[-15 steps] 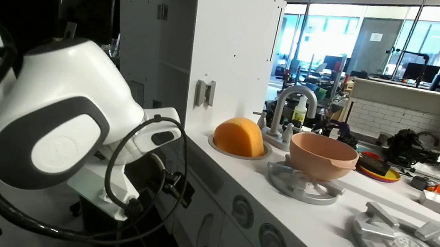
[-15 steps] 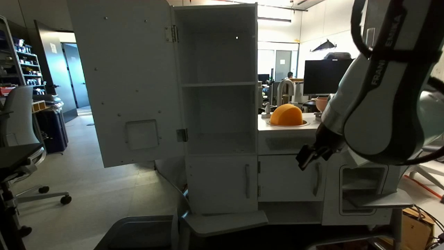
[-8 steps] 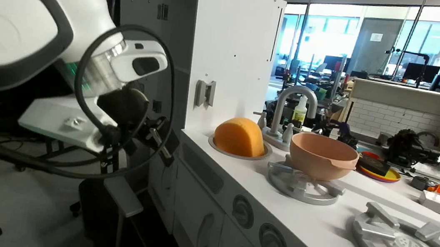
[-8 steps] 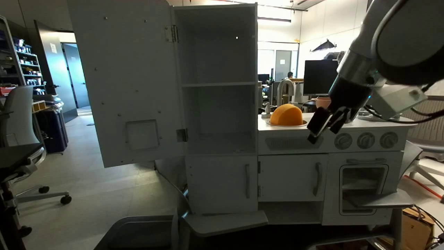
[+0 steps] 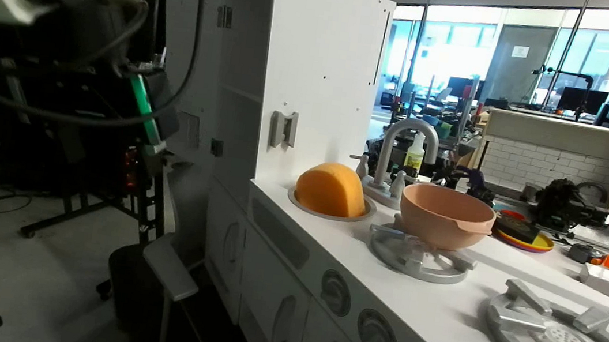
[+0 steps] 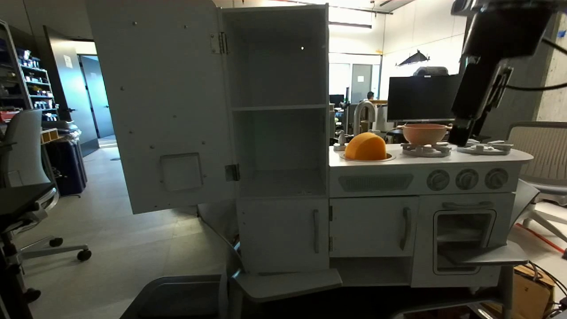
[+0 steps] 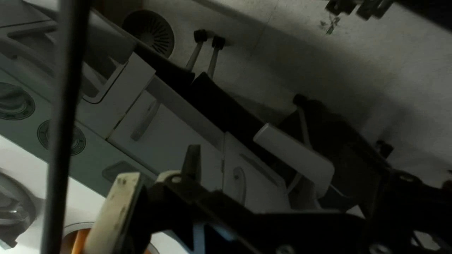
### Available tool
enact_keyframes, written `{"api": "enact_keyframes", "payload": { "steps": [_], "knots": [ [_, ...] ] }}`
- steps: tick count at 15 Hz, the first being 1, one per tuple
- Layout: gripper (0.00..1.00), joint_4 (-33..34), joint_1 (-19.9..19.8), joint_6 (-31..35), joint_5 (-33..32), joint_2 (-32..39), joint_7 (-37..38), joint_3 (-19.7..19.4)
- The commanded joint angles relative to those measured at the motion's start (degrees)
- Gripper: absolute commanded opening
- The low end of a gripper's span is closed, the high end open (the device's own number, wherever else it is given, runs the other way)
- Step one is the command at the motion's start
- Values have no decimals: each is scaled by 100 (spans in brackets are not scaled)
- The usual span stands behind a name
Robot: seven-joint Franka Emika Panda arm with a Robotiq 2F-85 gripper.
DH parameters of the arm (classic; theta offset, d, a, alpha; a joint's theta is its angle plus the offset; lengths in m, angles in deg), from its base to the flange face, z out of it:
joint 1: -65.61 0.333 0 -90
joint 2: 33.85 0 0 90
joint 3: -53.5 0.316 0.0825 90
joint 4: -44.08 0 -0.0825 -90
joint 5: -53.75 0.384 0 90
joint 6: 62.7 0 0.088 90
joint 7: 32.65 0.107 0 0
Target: Put the blue and yellow objects into the bottom cabinet.
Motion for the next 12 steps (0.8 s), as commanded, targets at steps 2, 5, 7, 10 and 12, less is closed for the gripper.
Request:
{"api": "enact_keyframes", "payload": {
  "steps": [2, 5, 7, 10, 12],
  "knots": [
    [100, 5, -148, -2085, 335, -1518, -402, 170],
    [100, 271, -187, -3480, 344, -2291, -173, 232],
    [100, 402, -297, -4422, 307, -2806, -67, 190],
    [100, 645, -410, -5606, 193, -3233, 250, 313],
    [100, 871, -405, -6047, 302, -3291, 593, 488]
  ]
}}
